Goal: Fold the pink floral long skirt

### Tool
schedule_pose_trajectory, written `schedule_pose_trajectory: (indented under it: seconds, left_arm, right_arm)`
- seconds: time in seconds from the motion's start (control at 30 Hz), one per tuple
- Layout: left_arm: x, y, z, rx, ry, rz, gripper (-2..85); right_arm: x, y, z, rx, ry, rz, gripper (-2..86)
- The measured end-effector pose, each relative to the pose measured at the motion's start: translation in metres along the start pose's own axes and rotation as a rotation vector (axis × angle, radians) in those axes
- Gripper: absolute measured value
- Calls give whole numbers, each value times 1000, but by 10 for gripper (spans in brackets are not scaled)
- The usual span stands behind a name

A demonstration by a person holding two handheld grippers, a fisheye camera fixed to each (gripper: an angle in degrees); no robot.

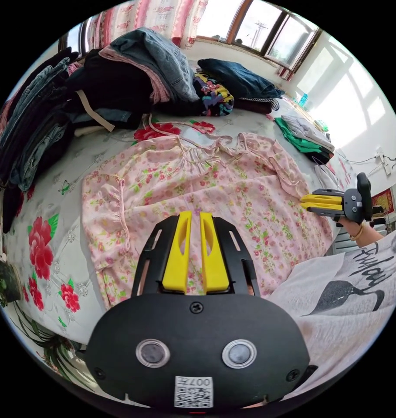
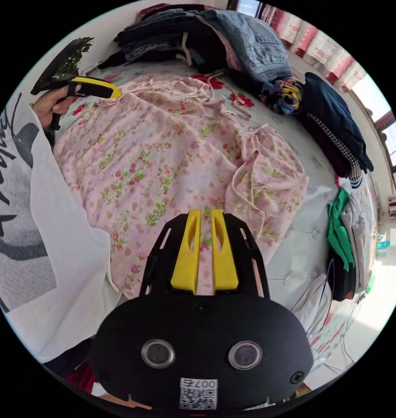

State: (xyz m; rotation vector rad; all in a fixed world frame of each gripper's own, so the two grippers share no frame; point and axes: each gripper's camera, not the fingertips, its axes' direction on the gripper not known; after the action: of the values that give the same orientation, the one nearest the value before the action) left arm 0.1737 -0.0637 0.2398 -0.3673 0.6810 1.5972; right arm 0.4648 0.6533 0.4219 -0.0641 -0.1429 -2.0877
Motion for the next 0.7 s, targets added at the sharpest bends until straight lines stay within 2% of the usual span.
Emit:
schedule_pose_trajectory:
  seconds: [0.1,0.2,0.3,0.37,0.47,0.6,0.7]
  left_arm:
    - [1,1,-1,-11,0,26,31]
    - [-6,2,3,-36,31,-3,34]
    - [-12,-1,3,-41,45,-21,37]
    - [-16,-3,1,-40,40,-23,38]
    - [-26,-5,-4,-36,16,-36,39]
    - [-56,-7,-16,-16,-42,-91,40]
    - [-83,-16,-25,-7,-110,-95,43]
  right_arm:
    - [-1,-5,-7,58,44,41,6]
    - [40,-3,-12,130,76,250,11]
    - [103,10,0,161,-56,511,18]
    - [128,17,13,179,-180,584,18]
    - [129,9,37,137,-270,526,11]
    - [86,-17,57,6,-323,232,4]
    - [78,-33,62,-73,-463,86,9]
